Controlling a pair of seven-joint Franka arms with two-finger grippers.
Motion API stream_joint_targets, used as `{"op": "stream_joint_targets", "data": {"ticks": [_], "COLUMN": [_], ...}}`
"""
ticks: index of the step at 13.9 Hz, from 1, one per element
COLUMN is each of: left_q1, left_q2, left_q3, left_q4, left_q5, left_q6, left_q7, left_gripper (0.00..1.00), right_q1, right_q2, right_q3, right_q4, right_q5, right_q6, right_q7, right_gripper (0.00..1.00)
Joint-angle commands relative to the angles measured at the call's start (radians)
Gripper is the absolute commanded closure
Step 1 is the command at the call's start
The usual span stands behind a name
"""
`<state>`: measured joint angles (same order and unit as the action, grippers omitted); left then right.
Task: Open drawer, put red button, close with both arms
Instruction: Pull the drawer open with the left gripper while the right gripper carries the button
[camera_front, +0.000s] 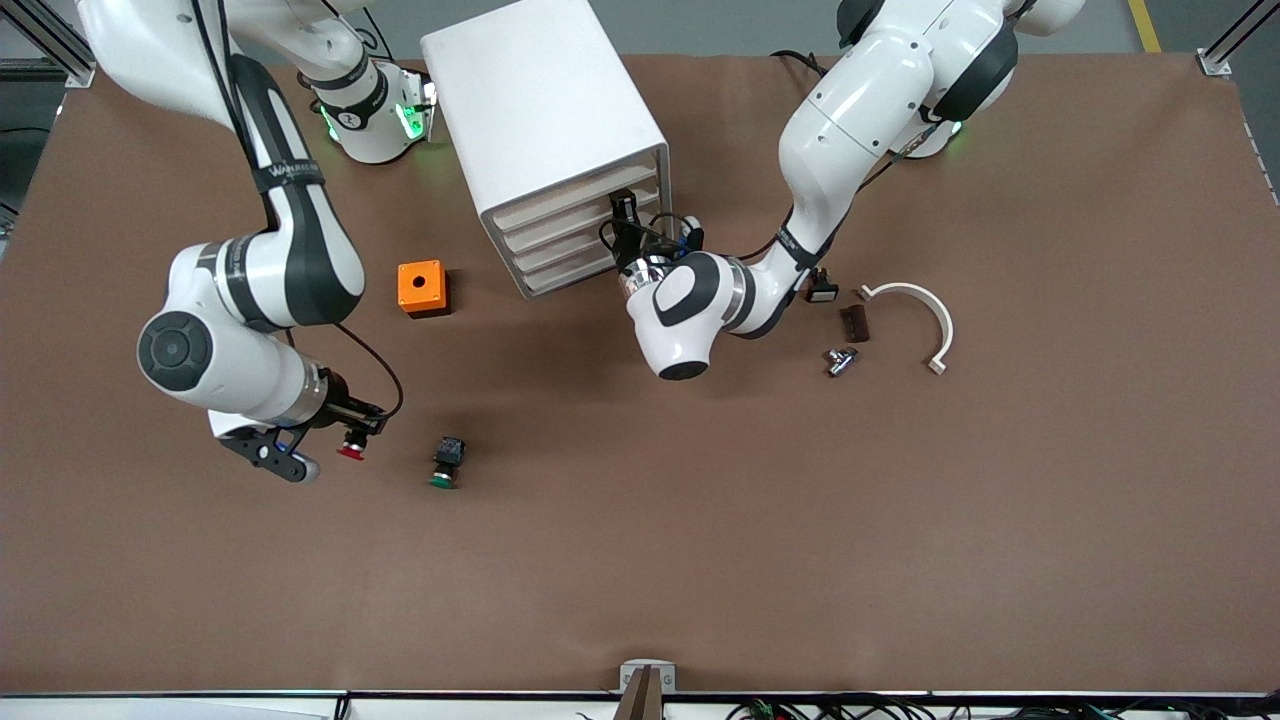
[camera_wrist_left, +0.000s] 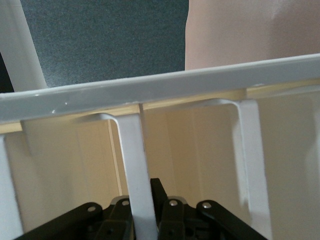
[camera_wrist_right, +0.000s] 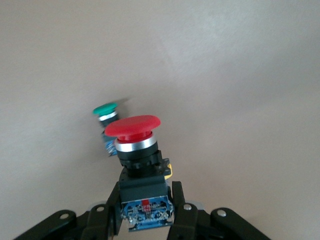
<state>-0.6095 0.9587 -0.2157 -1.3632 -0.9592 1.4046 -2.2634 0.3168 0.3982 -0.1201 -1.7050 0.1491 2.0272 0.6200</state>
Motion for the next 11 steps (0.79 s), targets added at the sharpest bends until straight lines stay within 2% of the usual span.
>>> {"op": "stream_joint_targets", "data": {"ticks": [1,7,11], "left_q1": [0.025,0.105,0.165], "left_q2": [0.009,0.021,0.023], "left_q3": [0.002,0.002,0.002], "left_q4": [0.006,0.007,0.010], "left_q5": [-0.021,-0.041,-0.041], "left_q6": [-0.015,-0.015,-0.013], "left_q7": [-0.010,-0.008,-0.010], "left_gripper": [0.92,0.91,0.88], "right_q1": [0.048,0.136,0.238], "right_q2": [-0.056,-0.096,-0.122], "right_q3": [-0.006,-0.004,-0.006], "right_q4": [-0.016,-0.021,-0.044], "right_q5": [0.043,0.046,0.047], "right_q6": [-0.028,-0.036,-0.035], "right_q7": [0.096,0.243,0.430], "right_gripper": [1.00,1.00,1.00]}}
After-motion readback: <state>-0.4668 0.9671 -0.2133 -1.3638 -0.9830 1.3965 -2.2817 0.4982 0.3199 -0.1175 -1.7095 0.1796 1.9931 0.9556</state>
